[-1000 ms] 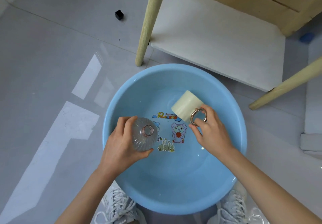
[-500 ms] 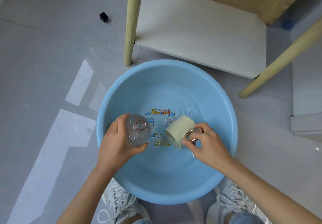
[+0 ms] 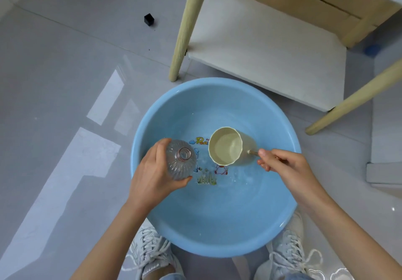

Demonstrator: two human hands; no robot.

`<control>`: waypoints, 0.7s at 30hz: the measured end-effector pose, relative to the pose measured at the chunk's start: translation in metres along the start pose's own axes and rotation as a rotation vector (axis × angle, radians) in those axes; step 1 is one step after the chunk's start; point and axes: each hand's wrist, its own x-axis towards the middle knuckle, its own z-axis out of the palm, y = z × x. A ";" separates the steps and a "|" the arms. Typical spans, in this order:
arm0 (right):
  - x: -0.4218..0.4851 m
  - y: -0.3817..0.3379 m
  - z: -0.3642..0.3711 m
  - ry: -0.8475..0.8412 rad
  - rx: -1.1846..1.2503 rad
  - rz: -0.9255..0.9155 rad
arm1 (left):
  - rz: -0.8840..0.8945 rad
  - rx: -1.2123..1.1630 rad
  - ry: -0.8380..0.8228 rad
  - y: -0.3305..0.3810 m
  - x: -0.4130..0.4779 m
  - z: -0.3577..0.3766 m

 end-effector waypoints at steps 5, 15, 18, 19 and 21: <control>0.001 -0.021 -0.004 0.001 0.043 -0.084 | 0.002 -0.003 0.012 0.001 -0.001 -0.001; -0.003 -0.050 0.023 -0.044 0.011 -0.167 | 0.020 -0.065 0.042 0.000 -0.001 -0.003; -0.004 -0.053 0.028 -0.069 0.004 -0.184 | 0.026 -0.078 0.044 0.001 -0.001 -0.004; -0.004 -0.054 0.030 -0.073 -0.006 -0.200 | 0.019 -0.077 0.044 0.001 -0.002 -0.004; -0.004 -0.057 0.031 -0.074 -0.020 -0.237 | 0.004 -0.069 0.039 0.001 -0.002 -0.005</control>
